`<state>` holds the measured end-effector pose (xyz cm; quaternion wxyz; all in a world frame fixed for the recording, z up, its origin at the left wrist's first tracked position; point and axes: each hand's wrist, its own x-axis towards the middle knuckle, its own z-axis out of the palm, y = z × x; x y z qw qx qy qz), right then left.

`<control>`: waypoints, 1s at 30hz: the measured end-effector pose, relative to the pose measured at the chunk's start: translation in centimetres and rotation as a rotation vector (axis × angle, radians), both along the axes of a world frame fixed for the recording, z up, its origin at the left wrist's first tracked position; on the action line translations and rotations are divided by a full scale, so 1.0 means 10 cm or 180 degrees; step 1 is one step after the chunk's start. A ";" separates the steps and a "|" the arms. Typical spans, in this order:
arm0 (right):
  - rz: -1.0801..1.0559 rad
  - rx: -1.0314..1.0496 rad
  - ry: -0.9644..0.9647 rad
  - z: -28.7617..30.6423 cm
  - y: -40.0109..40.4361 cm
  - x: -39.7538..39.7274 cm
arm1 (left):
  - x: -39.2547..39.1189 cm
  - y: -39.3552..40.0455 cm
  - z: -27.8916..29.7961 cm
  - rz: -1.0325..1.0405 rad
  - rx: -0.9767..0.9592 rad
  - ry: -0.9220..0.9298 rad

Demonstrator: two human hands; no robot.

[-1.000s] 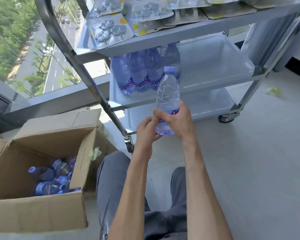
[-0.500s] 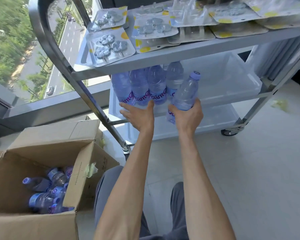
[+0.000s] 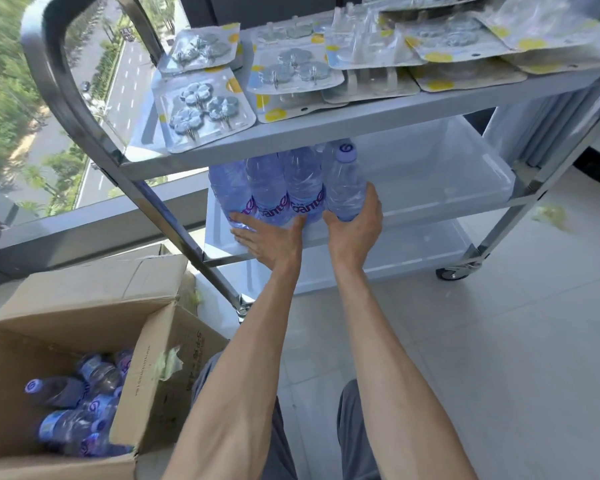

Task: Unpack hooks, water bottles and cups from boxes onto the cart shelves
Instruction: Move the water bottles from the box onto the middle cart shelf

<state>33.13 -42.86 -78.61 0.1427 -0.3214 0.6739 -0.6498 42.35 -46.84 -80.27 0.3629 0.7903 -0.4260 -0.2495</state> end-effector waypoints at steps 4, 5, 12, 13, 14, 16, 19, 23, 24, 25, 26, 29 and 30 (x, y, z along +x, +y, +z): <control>-0.0004 -0.0008 0.0126 0.00 -0.06 0.01 | 0.01 0.06 -0.03 -0.0143 0.0018 -0.0228; 0.0019 0.0003 0.0131 0.00 -0.08 0.00 | 0.01 0.06 -0.03 -0.0147 0.0024 -0.0235; 0.0179 0.0087 0.0201 0.00 -0.25 -0.03 | 0.02 0.07 -0.04 -0.0174 0.0033 -0.0241; 0.0202 0.0123 0.0204 0.00 -0.28 -0.04 | 0.02 0.06 -0.04 -0.0173 0.0040 -0.0244; 0.0219 0.0154 0.0183 -0.02 -0.31 -0.05 | 0.02 0.06 -0.05 -0.0173 0.0048 -0.0254; 0.0265 0.0153 0.0139 -0.05 -0.36 -0.08 | 0.02 0.05 -0.06 -0.0184 0.0061 -0.0281; 0.0303 0.0112 0.0128 -0.11 -0.41 -0.13 | 0.01 0.05 -0.07 -0.0205 0.0040 -0.0281; 0.0368 0.0051 0.0128 -0.12 -0.48 -0.17 | 0.02 0.03 -0.09 -0.0206 0.0031 -0.0296; 0.0391 0.0022 0.0150 -0.13 -0.48 -0.18 | 0.02 0.03 -0.10 -0.0212 0.0029 -0.0305; 0.0413 -0.0020 0.0169 -0.13 -0.49 -0.19 | 0.02 0.03 -0.11 -0.0219 0.0028 -0.0314; 0.0432 -0.0061 0.0194 -0.13 -0.49 -0.19 | 0.02 0.03 -0.12 -0.0226 0.0028 -0.0317; 0.0531 -0.0129 0.0194 -0.13 -0.49 -0.22 | 0.02 0.02 -0.14 -0.0230 0.0028 -0.0314; 0.0568 -0.0104 0.0178 -0.13 -0.49 -0.22 | 0.02 0.02 -0.14 -0.0228 0.0032 -0.0321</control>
